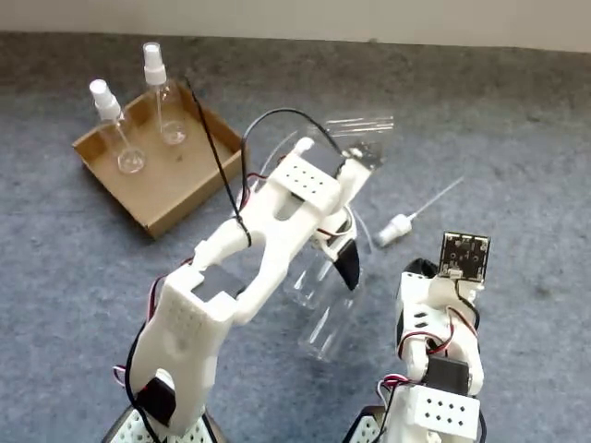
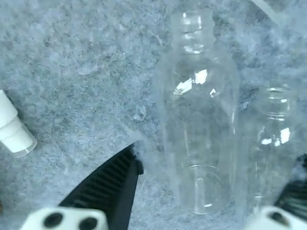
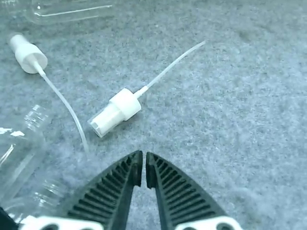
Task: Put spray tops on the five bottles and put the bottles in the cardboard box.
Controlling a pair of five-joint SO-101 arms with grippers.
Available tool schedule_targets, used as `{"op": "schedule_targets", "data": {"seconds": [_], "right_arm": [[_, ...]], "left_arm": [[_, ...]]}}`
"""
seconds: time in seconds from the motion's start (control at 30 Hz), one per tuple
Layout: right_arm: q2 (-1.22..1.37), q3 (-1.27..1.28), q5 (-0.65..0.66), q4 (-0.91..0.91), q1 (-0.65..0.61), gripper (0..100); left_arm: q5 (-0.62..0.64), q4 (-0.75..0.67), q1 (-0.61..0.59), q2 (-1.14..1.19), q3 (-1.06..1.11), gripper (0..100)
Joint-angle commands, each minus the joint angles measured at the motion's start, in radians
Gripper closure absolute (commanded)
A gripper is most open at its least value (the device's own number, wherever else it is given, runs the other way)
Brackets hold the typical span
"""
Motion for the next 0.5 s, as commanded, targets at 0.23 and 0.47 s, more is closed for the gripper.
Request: {"op": "schedule_targets", "data": {"seconds": [0.23,0.47], "right_arm": [[-0.010,0.005,0.012,-0.031,0.008,97.9],[-0.010,0.005,0.012,-0.031,0.008,97.9]], "left_arm": [[0.005,-0.069,-0.002,0.099,-0.051,60],[0.005,-0.074,-0.004,0.130,-0.050,62]]}}
